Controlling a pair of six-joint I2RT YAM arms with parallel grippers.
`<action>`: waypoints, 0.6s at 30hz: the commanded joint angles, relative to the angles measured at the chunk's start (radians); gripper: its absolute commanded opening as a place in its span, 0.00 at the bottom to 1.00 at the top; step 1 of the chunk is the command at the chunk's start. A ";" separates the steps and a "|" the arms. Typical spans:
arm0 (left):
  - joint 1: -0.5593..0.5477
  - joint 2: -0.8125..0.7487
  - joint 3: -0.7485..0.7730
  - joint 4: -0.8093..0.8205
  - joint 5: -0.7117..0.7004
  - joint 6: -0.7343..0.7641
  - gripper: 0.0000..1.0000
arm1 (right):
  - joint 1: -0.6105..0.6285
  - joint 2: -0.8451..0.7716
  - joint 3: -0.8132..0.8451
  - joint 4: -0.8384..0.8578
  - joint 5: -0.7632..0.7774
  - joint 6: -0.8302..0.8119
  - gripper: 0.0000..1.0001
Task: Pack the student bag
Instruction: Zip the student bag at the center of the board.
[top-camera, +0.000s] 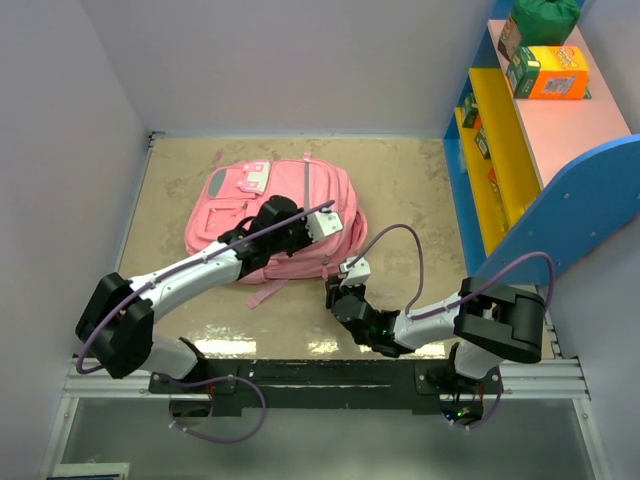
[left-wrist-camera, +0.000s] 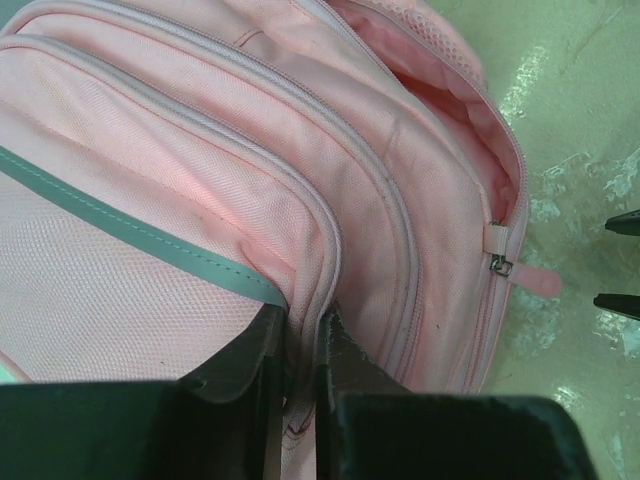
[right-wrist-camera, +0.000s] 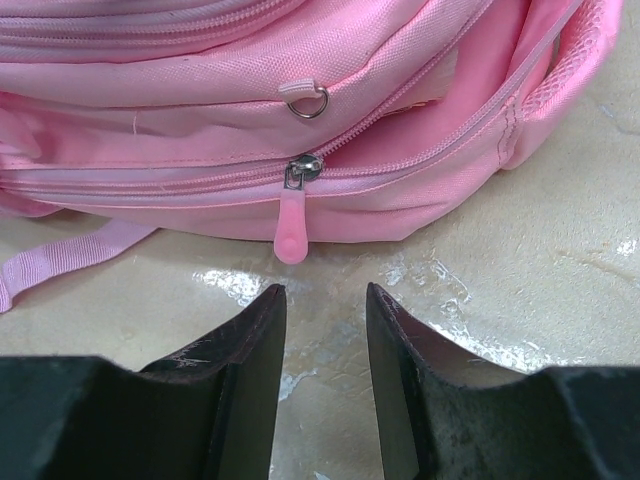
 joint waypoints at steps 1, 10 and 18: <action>0.039 0.004 0.075 -0.032 -0.035 -0.028 0.00 | 0.005 -0.023 0.013 0.020 0.024 -0.004 0.41; 0.048 -0.010 0.120 -0.101 0.033 -0.076 0.00 | 0.005 -0.002 0.039 0.045 0.027 -0.068 0.42; 0.048 -0.021 0.108 -0.110 0.041 -0.080 0.00 | 0.003 0.063 0.094 0.089 0.045 -0.090 0.51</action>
